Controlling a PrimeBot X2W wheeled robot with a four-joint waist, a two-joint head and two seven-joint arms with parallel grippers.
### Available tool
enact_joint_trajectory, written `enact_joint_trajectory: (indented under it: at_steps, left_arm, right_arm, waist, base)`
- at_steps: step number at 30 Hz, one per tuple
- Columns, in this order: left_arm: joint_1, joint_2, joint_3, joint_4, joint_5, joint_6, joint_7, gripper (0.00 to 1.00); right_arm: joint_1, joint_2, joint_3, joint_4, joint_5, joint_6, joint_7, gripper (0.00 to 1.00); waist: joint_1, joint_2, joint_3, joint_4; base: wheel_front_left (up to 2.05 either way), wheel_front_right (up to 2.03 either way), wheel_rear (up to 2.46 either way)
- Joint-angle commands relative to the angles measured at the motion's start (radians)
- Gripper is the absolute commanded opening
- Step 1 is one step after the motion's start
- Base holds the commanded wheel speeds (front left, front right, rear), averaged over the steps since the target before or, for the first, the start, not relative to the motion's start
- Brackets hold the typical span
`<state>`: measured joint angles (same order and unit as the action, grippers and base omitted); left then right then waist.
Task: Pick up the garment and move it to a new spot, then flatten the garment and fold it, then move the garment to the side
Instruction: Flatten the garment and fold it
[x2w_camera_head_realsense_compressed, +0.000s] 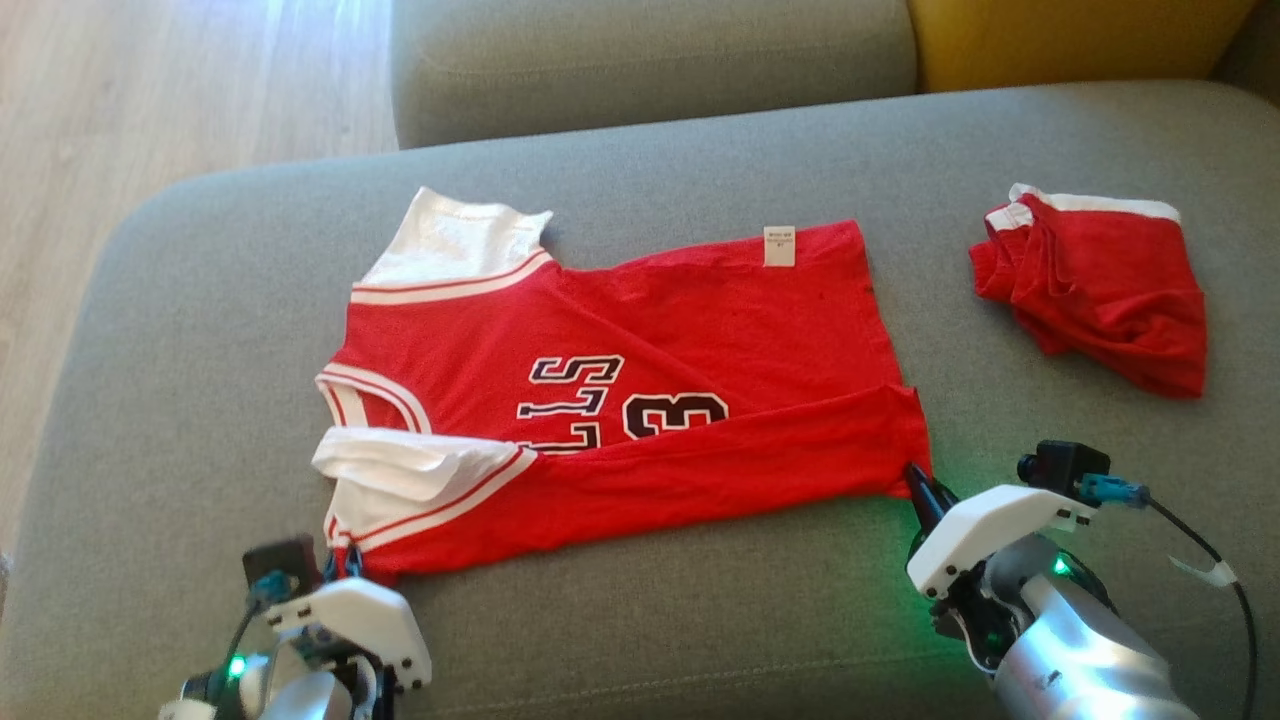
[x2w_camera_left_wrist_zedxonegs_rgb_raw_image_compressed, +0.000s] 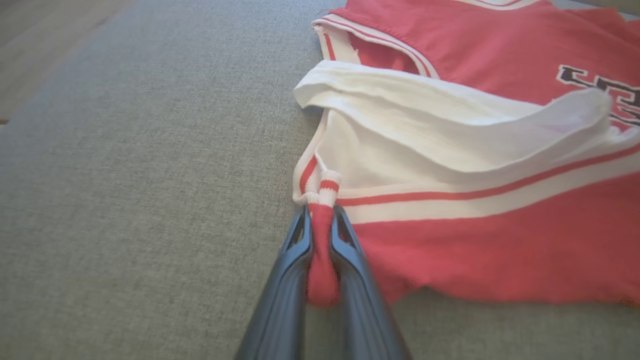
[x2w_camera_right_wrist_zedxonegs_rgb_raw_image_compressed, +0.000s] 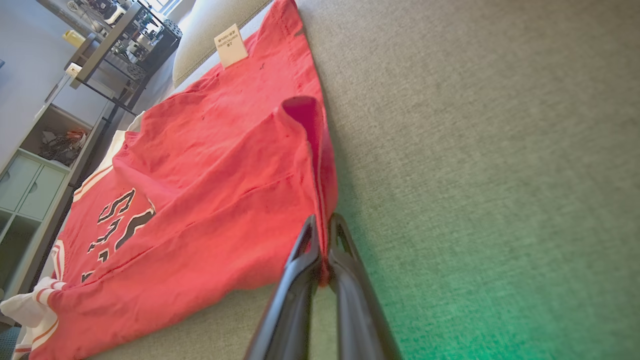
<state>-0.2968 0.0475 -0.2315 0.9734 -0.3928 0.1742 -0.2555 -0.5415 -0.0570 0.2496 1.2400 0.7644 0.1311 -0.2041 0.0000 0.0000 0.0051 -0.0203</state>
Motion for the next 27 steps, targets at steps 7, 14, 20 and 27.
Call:
enact_joint_trajectory:
  at_steps: [7, 14, 20, 27]
  left_arm:
    - [0.027, 0.056, -0.003, -0.057, 0.033, -0.004, -0.003, 0.0]
    - [0.084, 0.085, -0.013, -0.132, 0.034, -0.005, 0.0, 0.0]
    - [0.149, 0.118, -0.031, -0.226, 0.041, -0.005, 0.038, 0.0]
    - [0.243, 0.168, -0.037, -0.397, 0.035, -0.001, 0.105, 0.0]
  right_arm:
    - [-0.013, -0.005, 0.026, 0.001, -0.008, 0.0, 0.019, 0.0]
    - [0.037, -0.011, 0.037, -0.018, 0.008, 0.0, 0.089, 0.0]
    - [0.102, -0.019, 0.032, -0.068, 0.034, 0.0, 0.14, 0.0]
    - [0.176, -0.045, 0.019, -0.177, 0.038, 0.0, 0.171, 0.0]
  waist:
    - [0.0, 0.0, -0.043, -0.003]
    - [0.0, 0.0, -0.076, -0.015]
    - [0.0, 0.0, -0.096, -0.03]
    - [0.0, 0.0, -0.111, -0.054]
  base:
    - [0.0, 0.0, 0.0]
    - [0.0, 0.0, 0.0]
    - [0.0, 0.0, 0.0]
    - [0.0, 0.0, 0.0]
